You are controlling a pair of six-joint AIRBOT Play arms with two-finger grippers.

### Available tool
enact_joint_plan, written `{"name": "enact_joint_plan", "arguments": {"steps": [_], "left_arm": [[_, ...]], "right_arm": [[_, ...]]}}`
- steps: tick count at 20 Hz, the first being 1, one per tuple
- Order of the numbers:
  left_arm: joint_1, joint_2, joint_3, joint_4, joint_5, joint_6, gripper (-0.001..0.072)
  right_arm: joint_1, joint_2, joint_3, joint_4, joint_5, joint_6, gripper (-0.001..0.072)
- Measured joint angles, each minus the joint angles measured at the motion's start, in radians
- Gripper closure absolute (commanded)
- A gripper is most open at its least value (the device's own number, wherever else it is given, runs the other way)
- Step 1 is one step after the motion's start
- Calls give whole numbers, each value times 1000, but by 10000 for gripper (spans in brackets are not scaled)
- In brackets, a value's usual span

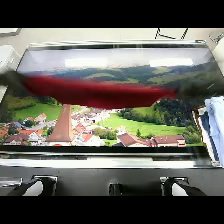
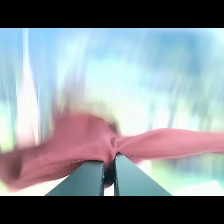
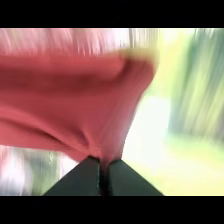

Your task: Fold the clothes and pants, and hang the long-sleeved shirts on hangers.

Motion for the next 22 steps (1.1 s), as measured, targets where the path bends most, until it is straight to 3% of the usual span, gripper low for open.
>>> {"name": "enact_joint_plan", "arguments": {"steps": [5, 9, 14, 18, 22], "left_arm": [[0, 224, 343, -4, 154, -45, 685], [0, 342, 412, 17, 219, -108, 685], [0, 374, 433, 66, 241, -140, 686], [0, 308, 416, 129, 95, -195, 686], [-21, 174, 197, 145, -111, -200, 686]], "right_arm": [[0, 275, 275, -113, -220, 12, 677], [0, 416, 327, -182, -296, 70, 677], [0, 458, 363, -276, -320, 166, 678], [1, 362, 388, -310, -159, 208, 679], [6, 123, 286, -307, 104, 195, 681]]}}
